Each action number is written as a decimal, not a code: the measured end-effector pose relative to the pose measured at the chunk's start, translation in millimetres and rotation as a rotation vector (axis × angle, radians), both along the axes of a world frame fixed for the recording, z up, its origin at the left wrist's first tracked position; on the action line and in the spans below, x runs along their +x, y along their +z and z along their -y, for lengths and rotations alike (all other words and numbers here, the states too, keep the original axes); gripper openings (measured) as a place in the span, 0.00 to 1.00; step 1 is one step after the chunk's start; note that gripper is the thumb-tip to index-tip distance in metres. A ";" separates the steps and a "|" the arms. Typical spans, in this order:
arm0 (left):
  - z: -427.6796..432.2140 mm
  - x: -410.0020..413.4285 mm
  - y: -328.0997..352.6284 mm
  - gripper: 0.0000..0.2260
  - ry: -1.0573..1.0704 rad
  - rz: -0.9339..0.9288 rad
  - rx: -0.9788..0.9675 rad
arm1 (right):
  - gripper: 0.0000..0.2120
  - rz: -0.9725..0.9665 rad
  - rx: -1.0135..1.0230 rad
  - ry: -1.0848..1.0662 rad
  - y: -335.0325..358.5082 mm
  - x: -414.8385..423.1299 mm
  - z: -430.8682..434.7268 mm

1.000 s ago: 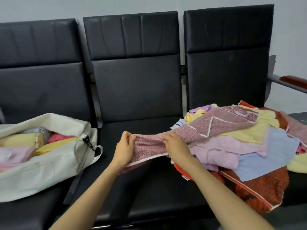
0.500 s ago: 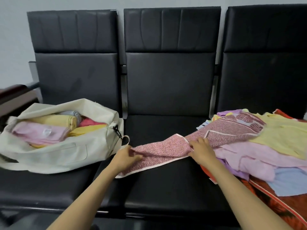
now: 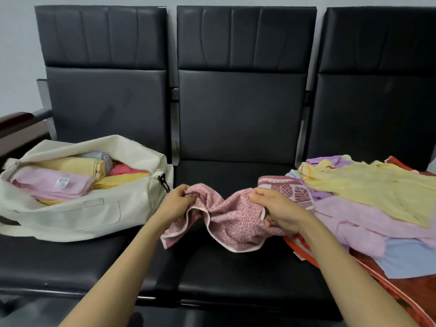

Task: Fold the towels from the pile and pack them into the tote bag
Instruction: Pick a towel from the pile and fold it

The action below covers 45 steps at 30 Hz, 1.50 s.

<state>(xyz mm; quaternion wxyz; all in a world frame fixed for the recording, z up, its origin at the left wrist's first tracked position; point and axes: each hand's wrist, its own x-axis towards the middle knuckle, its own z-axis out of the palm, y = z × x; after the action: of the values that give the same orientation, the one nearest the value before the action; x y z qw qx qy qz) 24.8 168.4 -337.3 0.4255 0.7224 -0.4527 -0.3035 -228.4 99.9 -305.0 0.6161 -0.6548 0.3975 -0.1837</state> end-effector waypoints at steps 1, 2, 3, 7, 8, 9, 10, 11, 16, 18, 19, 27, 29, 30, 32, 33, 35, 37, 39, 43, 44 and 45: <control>1.4 0.6 6.4 0.06 -0.039 0.061 0.009 | 0.13 -0.063 -0.007 0.040 3.0 -2.3 4.2; 4.7 1.2 11.2 0.05 -0.107 0.119 0.056 | 0.10 -0.143 -0.031 0.098 7.3 -4.1 7.6; 9.4 1.8 15.6 0.04 -0.183 0.203 0.122 | 0.07 -0.218 -0.073 0.142 11.4 -3.9 11.8; 49.8 2.7 44.9 0.11 -0.008 0.459 -0.039 | 0.08 -0.181 -0.390 -0.290 24.9 9.8 64.7; 59.5 2.6 55.0 0.18 0.091 0.428 -0.140 | 0.10 -0.085 -0.441 -0.440 30.2 12.7 79.8; 65.4 0.7 63.8 0.28 0.137 0.427 -0.215 | 0.18 0.013 -0.413 -0.522 39.9 14.8 84.7; 72.2 0.0 65.5 0.37 0.141 0.482 -0.246 | 0.26 0.087 -0.355 -0.538 41.0 14.3 89.2; 75.4 -4.4 65.1 0.43 0.128 0.591 -0.238 | 0.29 0.087 -0.340 -0.513 39.6 11.6 87.4; 61.6 -48.6 2.7 0.25 -0.090 0.367 -0.087 | 0.23 -0.526 -0.437 -0.236 -12.8 -6.6 55.5; 47.9 -68.5 -24.1 0.19 -0.124 0.177 0.066 | 0.27 -0.739 -0.509 -0.163 -42.6 -18.6 48.9; 41.6 -77.7 -34.0 0.19 -0.128 0.125 0.134 | 0.26 -0.810 -0.574 -0.149 -52.8 -23.4 45.8; 25.6 -95.5 -44.9 0.21 -0.150 -0.125 0.253 | 0.21 -1.023 -0.769 -0.327 -62.5 -18.5 40.0; 22.2 -96.6 -45.7 0.12 -0.116 -0.217 0.251 | 0.16 -0.996 -0.785 -0.307 -56.3 -12.7 39.9; 21.5 -96.5 -46.7 0.05 -0.109 -0.269 0.243 | 0.15 -0.892 -0.803 -0.302 -52.4 -8.7 40.1; 22.6 -96.9 -48.3 0.06 -0.099 -0.381 0.208 | 0.09 -0.571 -0.696 -0.262 -40.4 0.9 33.3; 22.8 -98.8 -46.6 0.07 -0.087 -0.450 0.191 | 0.06 -0.420 -0.599 -0.227 -34.7 5.8 27.4; 22.9 -101.7 -40.8 0.07 -0.034 -0.622 0.159 | 0.06 -0.148 -0.364 -0.178 -22.2 13.4 14.0; 20.5 -101.1 -35.1 0.06 0.007 -0.772 0.133 | 0.09 0.110 -0.139 -0.194 -14.8 17.8 5.2; 17.8 -97.1 -32.8 0.04 0.016 -0.825 0.118 | 0.08 0.240 -0.047 -0.310 -10.5 16.3 7.8; 15.8 -75.0 -22.8 0.12 0.171 -0.730 -0.035 | 0.01 0.229 -0.008 -0.511 -11.4 1.5 18.2; 14.5 -65.0 -14.5 0.15 0.180 -0.681 -0.061 | 0.05 0.214 -0.013 -0.541 -11.1 -4.1 21.6; 11.7 -53.1 -5.0 0.19 0.146 -0.652 -0.057 | 0.07 0.209 -0.023 -0.558 -9.0 -10.7 23.6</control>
<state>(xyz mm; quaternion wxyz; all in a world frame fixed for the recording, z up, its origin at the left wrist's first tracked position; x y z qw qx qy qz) -28.3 156.7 -342.4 0.5884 0.6058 -0.2481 -0.4745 -239.0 76.3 -314.0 0.5719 -0.5046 0.4944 -0.4170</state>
